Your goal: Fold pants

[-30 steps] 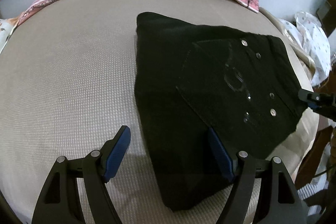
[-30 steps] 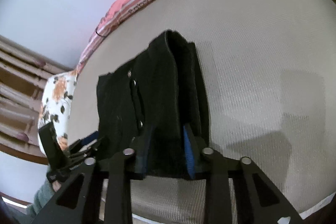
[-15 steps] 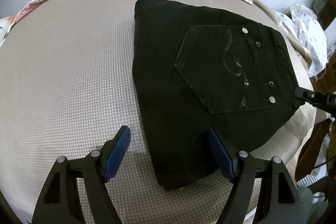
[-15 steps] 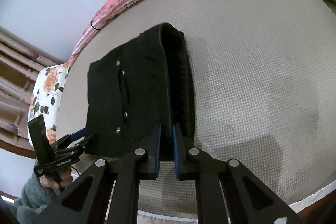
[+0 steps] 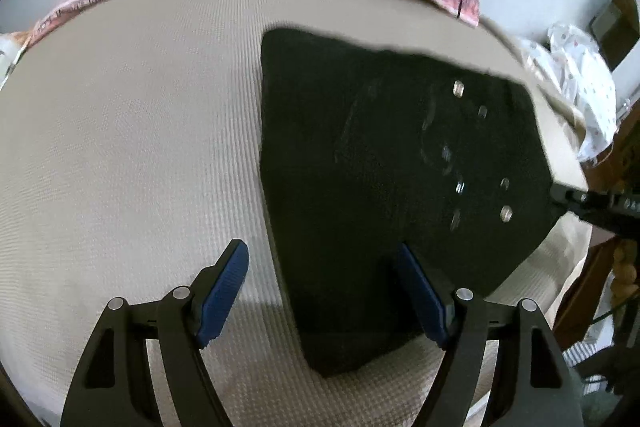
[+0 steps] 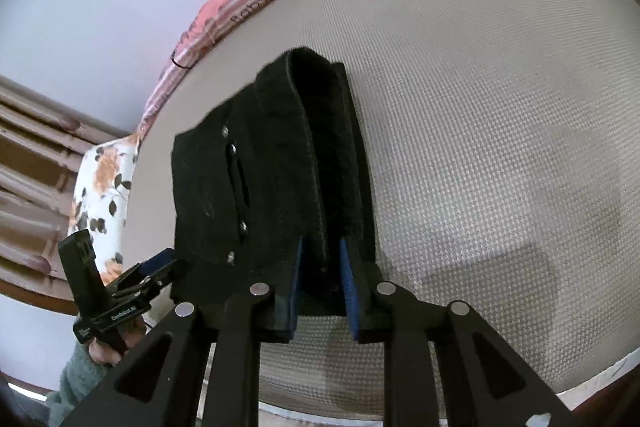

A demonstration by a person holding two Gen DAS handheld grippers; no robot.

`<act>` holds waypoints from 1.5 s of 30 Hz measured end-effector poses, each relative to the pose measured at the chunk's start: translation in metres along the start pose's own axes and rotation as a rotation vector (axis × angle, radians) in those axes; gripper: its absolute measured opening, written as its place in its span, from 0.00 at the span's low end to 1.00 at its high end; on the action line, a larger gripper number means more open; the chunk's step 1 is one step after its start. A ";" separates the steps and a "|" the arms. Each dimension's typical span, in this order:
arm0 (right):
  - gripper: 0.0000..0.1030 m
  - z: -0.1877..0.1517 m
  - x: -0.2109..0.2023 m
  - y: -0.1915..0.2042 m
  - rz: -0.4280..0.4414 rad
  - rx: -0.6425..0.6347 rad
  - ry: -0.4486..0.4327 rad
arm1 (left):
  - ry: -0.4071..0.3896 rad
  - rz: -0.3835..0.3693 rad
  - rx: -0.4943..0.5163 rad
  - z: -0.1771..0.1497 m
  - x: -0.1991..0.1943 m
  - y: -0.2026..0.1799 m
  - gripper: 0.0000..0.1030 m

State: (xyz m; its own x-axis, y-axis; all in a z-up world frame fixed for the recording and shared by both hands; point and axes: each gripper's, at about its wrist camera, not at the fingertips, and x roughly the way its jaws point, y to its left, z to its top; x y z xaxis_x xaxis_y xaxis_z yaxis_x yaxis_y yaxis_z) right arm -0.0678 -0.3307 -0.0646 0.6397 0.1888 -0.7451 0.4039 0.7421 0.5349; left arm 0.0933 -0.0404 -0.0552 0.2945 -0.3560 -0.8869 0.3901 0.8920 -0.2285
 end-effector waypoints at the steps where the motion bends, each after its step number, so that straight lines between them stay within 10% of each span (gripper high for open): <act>1: 0.19 0.003 -0.003 0.002 -0.007 -0.008 -0.017 | -0.018 -0.008 -0.003 0.004 -0.004 0.002 0.75; 9: 0.23 0.055 0.001 0.023 -0.092 -0.061 -0.117 | -0.133 0.087 -0.003 0.078 0.002 0.009 0.75; 18: 0.28 0.078 0.030 0.025 -0.148 -0.079 -0.112 | -0.090 0.226 -0.011 0.118 0.045 0.026 0.75; 45: 0.50 0.060 0.036 0.000 -0.085 -0.077 -0.004 | 0.011 0.235 0.062 0.066 0.031 0.001 0.75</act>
State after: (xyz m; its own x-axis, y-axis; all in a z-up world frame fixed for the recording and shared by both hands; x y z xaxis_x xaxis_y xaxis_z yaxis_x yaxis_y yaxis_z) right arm -0.0051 -0.3622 -0.0674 0.6082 0.1208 -0.7845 0.4054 0.8025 0.4378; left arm 0.1607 -0.0690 -0.0564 0.3742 -0.1373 -0.9171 0.3648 0.9310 0.0095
